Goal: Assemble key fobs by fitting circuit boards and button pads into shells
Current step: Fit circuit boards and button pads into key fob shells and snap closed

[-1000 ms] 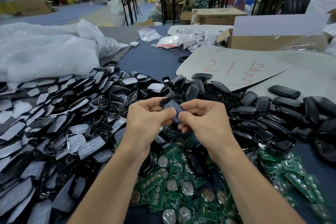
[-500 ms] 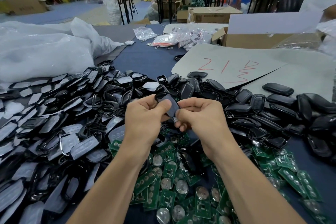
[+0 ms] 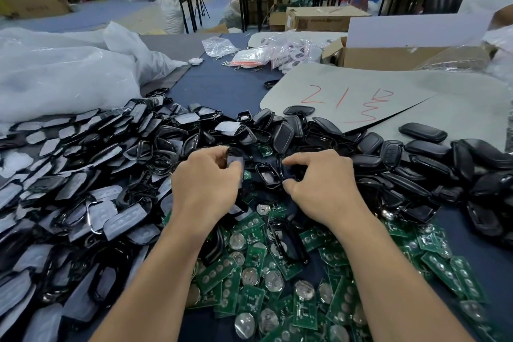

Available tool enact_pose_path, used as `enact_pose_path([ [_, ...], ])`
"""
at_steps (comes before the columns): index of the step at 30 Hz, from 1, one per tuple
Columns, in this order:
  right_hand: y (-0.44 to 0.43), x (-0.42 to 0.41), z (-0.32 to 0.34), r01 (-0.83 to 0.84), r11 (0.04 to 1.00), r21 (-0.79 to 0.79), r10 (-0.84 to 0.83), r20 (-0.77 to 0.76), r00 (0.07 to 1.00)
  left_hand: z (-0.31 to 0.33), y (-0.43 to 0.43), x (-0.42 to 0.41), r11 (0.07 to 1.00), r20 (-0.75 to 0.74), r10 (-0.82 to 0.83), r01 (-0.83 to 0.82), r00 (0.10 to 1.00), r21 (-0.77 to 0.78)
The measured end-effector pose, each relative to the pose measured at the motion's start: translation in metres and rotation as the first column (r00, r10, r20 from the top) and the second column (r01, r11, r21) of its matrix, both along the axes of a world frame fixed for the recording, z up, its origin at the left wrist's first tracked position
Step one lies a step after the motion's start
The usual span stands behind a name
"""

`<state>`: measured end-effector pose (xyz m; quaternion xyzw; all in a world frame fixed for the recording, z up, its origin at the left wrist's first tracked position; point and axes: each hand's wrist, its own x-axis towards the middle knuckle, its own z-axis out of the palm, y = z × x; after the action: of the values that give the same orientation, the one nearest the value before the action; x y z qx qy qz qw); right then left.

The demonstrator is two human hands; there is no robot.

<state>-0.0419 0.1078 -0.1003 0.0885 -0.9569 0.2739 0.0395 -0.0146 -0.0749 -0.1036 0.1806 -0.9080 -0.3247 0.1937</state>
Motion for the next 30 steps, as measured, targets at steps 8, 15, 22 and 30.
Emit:
enact_pose_path([
  [8, -0.001, 0.005, 0.005, 0.106, 0.962, -0.253, -0.131, -0.083, 0.988, -0.001, -0.005, -0.003, 0.98, -0.08, -0.043, 0.058, 0.996, 0.19],
  [15, 0.01, -0.001, 0.007, 0.207, 0.973, 0.1, -0.213, 0.054, 0.976, 0.006, -0.005, 0.0, 0.976, 0.015, -0.073, 0.069, 0.997, 0.207],
  [22, 0.007, -0.001, 0.002, 0.276, 0.96, 0.041, -0.276, -0.001, 0.961, 0.003, -0.007, 0.002, 0.996, 0.059, -0.062, 0.057, 0.996, 0.073],
  [30, 0.01, -0.002, 0.001, 0.504, 0.861, -0.067, -0.508, -0.179, 0.843, 0.003, -0.007, 0.002, 0.989, -0.057, -0.05, 0.057, 0.997, 0.137],
])
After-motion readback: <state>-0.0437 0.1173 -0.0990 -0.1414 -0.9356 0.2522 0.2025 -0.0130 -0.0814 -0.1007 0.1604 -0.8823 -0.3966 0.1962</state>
